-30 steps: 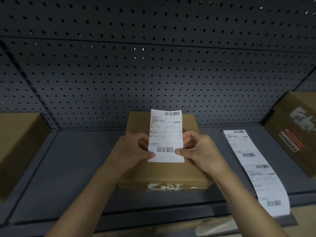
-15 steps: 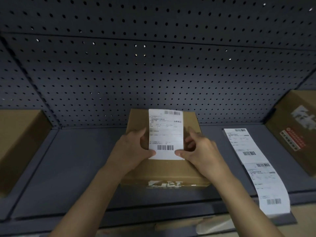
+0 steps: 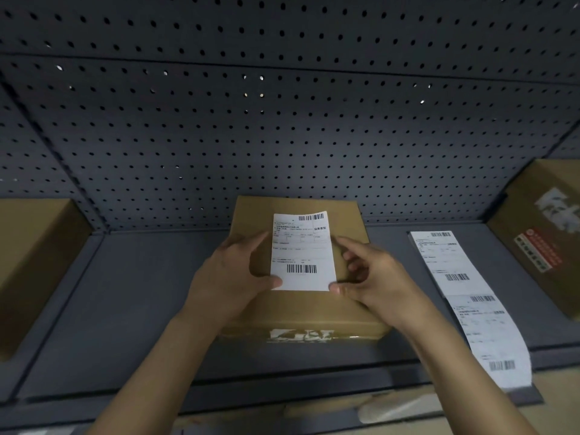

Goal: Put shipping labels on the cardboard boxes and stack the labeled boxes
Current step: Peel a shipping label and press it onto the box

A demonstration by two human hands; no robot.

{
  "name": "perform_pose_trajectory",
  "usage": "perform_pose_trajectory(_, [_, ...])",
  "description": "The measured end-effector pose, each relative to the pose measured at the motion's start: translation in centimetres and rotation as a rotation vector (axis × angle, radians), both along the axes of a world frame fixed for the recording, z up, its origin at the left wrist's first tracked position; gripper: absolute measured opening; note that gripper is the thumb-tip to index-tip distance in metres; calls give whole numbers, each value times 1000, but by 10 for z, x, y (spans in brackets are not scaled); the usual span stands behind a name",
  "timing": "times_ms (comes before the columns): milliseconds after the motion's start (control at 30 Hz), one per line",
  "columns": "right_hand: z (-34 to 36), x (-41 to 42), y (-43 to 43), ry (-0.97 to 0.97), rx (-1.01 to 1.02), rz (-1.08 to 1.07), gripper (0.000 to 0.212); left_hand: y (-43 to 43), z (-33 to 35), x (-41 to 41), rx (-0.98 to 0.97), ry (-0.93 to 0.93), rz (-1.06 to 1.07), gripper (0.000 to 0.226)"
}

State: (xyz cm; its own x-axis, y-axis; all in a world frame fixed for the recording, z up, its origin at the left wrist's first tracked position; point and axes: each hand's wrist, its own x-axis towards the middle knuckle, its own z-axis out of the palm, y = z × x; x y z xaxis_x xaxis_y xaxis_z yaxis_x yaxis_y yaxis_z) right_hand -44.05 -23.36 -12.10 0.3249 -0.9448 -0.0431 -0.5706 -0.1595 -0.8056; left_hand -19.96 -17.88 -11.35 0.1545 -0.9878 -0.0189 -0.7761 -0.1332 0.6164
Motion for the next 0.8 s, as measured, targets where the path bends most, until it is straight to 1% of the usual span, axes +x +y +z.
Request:
perform_pose_trajectory(167, [-4, -7, -5, -122, 45, 18, 83, 4, -2, 5, -7, -64, 69, 89])
perform_pose_trajectory(267, [-9, -9, -6, -204, 37, -8, 73, 8, -7, 11, -28, -58, 101, 91])
perform_pose_trajectory(300, [-11, -10, -5, -221, 1, -31, 67, 8, -10, 14, -27, -26, 107, 91])
perform_pose_trajectory(367, [-11, -10, 1, -178, -154, -41, 50, 8, -16, 19, -17, 103, 129, 89])
perform_pose_trajectory(433, [-6, -8, 8, -84, -364, 40, 28, 6, -23, 20, 14, 260, 143, 78])
perform_pose_trajectory(467, [-5, -6, 11, -52, -451, 119, 24, 4, -27, 20, 20, 340, 147, 69])
perform_pose_trajectory(533, [-7, -2, 12, 41, -529, 339, 32, 1, -33, 18, 29, 483, 166, 48])
perform_pose_trajectory(567, [-10, 1, 11, 125, -517, 446, 38, 1, -36, 16, 31, 532, 173, 47])
perform_pose_trajectory(600, [-13, 3, 9, 222, -488, 530, 46, 1, -37, 15, 26, 562, 178, 50])
perform_pose_trajectory(667, [-15, 6, 4, 410, -437, 626, 61, 3, -37, 12, 9, 576, 183, 56])
perform_pose_trajectory(733, [-12, 10, -3, 524, -399, 654, 75, 4, -38, 11, 17, 567, 181, 65])
perform_pose_trajectory(800, [-7, 15, -14, 590, -340, 644, 86, 4, -39, 13, 50, 554, 182, 72])
